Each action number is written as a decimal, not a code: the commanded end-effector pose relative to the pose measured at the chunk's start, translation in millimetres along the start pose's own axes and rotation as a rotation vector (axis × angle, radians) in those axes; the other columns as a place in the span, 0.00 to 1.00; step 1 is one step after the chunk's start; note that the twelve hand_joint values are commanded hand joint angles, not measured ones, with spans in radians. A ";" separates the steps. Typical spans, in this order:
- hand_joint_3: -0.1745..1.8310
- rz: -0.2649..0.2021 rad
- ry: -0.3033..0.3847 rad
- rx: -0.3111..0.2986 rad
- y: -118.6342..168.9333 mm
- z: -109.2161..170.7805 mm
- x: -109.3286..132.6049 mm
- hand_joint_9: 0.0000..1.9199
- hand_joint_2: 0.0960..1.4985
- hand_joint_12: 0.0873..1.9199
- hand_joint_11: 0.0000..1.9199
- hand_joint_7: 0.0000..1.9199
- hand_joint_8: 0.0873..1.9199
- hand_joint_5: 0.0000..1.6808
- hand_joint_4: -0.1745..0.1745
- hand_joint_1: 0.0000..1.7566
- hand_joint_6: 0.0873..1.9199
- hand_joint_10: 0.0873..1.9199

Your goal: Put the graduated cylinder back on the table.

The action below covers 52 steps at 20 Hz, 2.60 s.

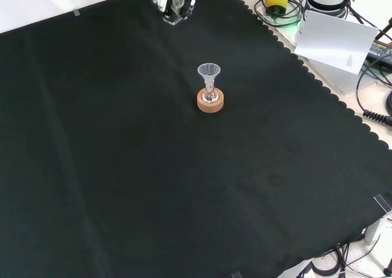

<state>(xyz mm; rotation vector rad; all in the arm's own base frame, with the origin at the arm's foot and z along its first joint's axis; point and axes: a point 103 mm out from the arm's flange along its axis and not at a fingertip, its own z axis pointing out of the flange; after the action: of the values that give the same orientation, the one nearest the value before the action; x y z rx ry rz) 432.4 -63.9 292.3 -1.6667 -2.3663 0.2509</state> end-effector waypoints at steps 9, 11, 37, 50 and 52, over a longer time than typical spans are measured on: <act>0.09 -0.089 0.312 -0.167 58.9 82.8 -11.8 0.72 0.72 0.39 0.61 0.52 0.49 0.58 0.00 0.72 0.50 0.00; 0.09 -0.095 0.326 -0.204 62.9 82.5 -14.2 0.72 0.72 0.39 0.61 0.52 0.49 0.58 0.00 0.72 0.50 0.00; 0.09 -0.124 0.558 -0.347 117.6 124.8 -32.3 0.72 0.72 0.39 0.60 0.58 0.31 0.59 0.01 0.68 0.49 0.00; 0.09 -0.124 0.647 -0.380 136.8 139.2 -33.8 0.72 0.73 0.40 0.59 0.51 0.51 0.57 0.00 0.71 0.51 0.00; 0.09 -0.118 0.659 -0.380 138.7 142.8 -35.1 0.71 0.73 0.40 0.59 0.51 0.52 0.57 0.00 0.71 0.52 0.00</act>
<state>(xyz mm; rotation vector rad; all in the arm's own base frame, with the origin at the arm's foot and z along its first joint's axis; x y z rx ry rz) 524.0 -51.2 121.6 -1.4326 -2.0753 -0.6776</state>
